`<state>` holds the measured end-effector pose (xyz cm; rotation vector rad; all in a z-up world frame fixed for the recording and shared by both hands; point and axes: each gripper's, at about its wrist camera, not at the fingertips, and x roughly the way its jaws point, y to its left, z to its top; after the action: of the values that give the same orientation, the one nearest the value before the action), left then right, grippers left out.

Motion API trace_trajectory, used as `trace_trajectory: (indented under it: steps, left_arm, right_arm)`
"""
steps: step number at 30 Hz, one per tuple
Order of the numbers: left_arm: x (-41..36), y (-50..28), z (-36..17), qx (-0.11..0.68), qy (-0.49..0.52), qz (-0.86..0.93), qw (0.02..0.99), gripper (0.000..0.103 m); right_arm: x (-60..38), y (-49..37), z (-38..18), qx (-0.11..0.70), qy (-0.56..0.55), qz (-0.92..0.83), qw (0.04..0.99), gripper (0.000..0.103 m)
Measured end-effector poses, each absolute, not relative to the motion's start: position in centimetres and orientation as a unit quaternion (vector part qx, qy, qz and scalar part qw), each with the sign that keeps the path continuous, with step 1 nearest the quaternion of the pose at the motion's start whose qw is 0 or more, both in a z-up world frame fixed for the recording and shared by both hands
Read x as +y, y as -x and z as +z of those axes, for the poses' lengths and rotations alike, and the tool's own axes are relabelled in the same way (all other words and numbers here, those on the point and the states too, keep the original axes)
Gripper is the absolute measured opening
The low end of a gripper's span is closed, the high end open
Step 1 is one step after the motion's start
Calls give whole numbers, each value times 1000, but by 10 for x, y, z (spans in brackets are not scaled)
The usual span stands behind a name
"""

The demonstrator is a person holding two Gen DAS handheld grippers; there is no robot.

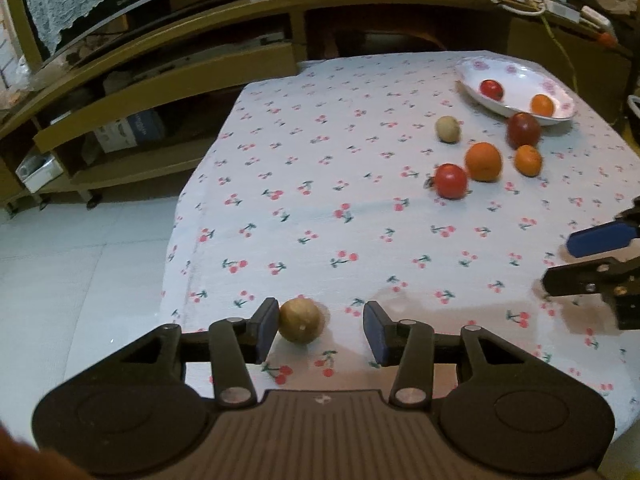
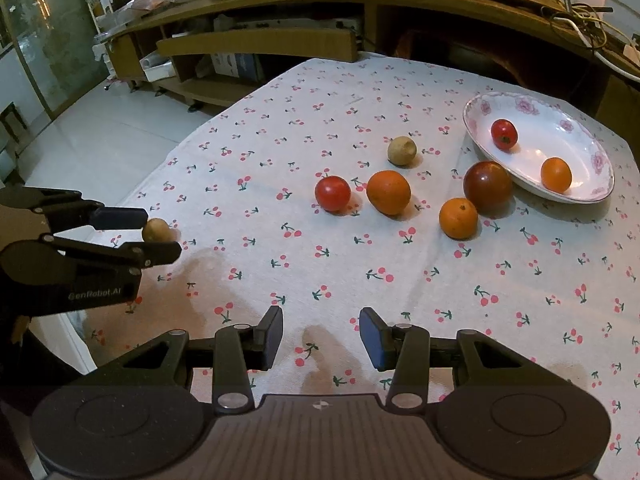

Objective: Organize fruits
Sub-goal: 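Reach the left tool to the small beige fruit and grasp it, then grasp a small mandarin with the right tool while the left tool holds the beige fruit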

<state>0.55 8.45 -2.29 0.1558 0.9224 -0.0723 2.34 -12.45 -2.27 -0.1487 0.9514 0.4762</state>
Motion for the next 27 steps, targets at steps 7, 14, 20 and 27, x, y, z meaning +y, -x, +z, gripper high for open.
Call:
trace_trajectory:
  steps: [7,14,20,27]
  left_arm:
    - [92,-8,-29,454,-67,-18,888,40]
    - [89,-13,-32,459,-56,-24,886,30]
    - [65,-21,-30,461,-61,-80,882,29]
    - [31,-39,-24,455,-61,-140,877,29]
  right_arm:
    - [-127,-29,-24,455,68,224,859,44]
    - [-137,-39,-22,452,57,208,865,44]
    - [-161,-54,-17,444,34,174,878,44]
    - [-178,-75,-17,434,22,157,887,44]
